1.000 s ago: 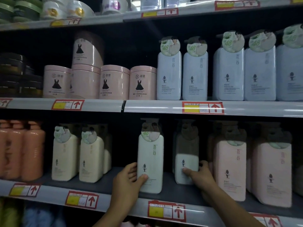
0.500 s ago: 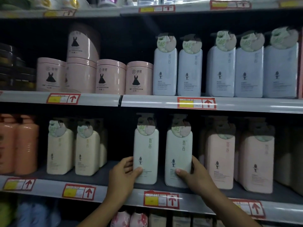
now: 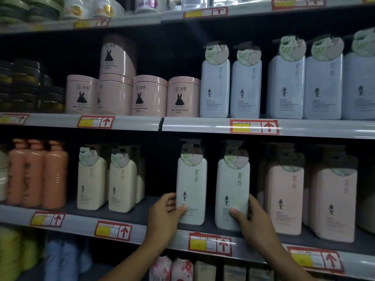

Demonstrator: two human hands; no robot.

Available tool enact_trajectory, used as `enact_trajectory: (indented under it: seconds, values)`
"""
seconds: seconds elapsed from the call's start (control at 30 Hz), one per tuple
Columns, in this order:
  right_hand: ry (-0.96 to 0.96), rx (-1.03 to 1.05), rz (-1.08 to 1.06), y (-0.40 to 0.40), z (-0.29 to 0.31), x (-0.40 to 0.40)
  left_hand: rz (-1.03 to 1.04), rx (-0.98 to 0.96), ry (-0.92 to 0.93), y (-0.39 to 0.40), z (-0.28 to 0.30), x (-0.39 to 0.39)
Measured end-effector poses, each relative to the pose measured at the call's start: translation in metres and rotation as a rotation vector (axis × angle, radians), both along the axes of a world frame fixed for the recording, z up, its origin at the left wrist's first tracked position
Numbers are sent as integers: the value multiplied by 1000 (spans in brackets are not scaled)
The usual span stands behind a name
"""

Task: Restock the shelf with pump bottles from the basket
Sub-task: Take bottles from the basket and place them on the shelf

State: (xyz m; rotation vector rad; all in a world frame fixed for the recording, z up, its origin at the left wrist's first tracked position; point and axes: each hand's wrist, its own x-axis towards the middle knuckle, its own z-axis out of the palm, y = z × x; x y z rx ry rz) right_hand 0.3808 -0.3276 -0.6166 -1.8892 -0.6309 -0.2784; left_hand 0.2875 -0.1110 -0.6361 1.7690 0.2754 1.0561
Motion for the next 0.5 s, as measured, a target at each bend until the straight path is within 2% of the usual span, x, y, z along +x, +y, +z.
enact_trajectory:
  seconds: [0.23, 0.33, 0.43, 0.5]
  values:
    - [-8, 18, -63, 4, -1, -13, 27, 15, -9, 1, -1, -2]
    - [-45, 122, -162, 9, -4, -27, 58, 9, -33, 7, 6, -12]
    - [-370, 290, -309, 25, -6, -57, 97, 26, -90, 22, 17, -35]
    - [-590, 338, -256, 45, -7, -79, 188, 76, -142, 38, 24, -55]
